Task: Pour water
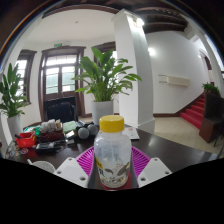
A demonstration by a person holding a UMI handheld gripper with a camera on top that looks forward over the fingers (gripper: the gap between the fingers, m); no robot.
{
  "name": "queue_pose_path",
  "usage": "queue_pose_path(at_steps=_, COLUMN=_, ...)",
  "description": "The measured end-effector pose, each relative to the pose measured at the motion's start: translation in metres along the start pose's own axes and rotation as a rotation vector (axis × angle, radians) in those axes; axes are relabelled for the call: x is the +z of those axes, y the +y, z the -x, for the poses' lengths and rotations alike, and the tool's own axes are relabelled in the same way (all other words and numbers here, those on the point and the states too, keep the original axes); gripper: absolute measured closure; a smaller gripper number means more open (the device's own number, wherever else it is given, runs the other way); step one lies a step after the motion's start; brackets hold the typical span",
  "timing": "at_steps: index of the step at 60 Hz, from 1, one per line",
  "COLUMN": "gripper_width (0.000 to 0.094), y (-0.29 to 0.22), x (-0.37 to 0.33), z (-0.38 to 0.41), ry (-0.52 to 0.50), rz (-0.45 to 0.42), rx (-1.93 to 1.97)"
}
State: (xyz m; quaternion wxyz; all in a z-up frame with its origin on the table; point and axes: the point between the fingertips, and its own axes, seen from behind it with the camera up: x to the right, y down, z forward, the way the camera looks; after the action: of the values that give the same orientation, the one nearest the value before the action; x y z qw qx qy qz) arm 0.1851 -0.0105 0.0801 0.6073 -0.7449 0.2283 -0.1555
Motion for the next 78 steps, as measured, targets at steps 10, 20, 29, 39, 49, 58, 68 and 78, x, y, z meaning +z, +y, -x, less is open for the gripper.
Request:
queue_pose_path(at_steps=10, gripper_width=0.0410, y=0.000, x=0.000, z=0.002, ry=0.006, rz=0.014, rx=-0.031)
queue_pose_path(at_steps=20, gripper_width=0.0288, y=0.013, x=0.002, z=0.005, ry=-0.018, rz=0.083, rx=-0.017)
queue_pose_path(at_steps=29, gripper_width=0.0215, y=0.026, x=-0.015, z=0.002, ry=-0.036, rz=0.120, rx=-0.039)
queue_pose_path(at_steps=39, gripper_width=0.0222, y=0.051, x=-0.073, z=0.005, ry=-0.081, rz=0.178, rx=-0.043)
queue_pose_path(at_steps=49, gripper_width=0.0221, y=0.050, x=-0.145, z=0.028, ry=-0.197, rz=0.192, rx=-0.087)
queue_pose_path(at_steps=58, gripper_width=0.0218, y=0.027, x=-0.193, z=0.063, ry=-0.320, rz=0.199, rx=-0.124)
queue_pose_path(at_steps=68, gripper_width=0.0210, y=-0.006, x=-0.239, z=0.100, ry=-0.446, rz=0.137, rx=-0.139)
queue_pose_path(at_steps=78, gripper_width=0.0210, y=-0.028, x=-0.267, z=0.122, ry=-0.509, rz=0.092, rx=-0.165)
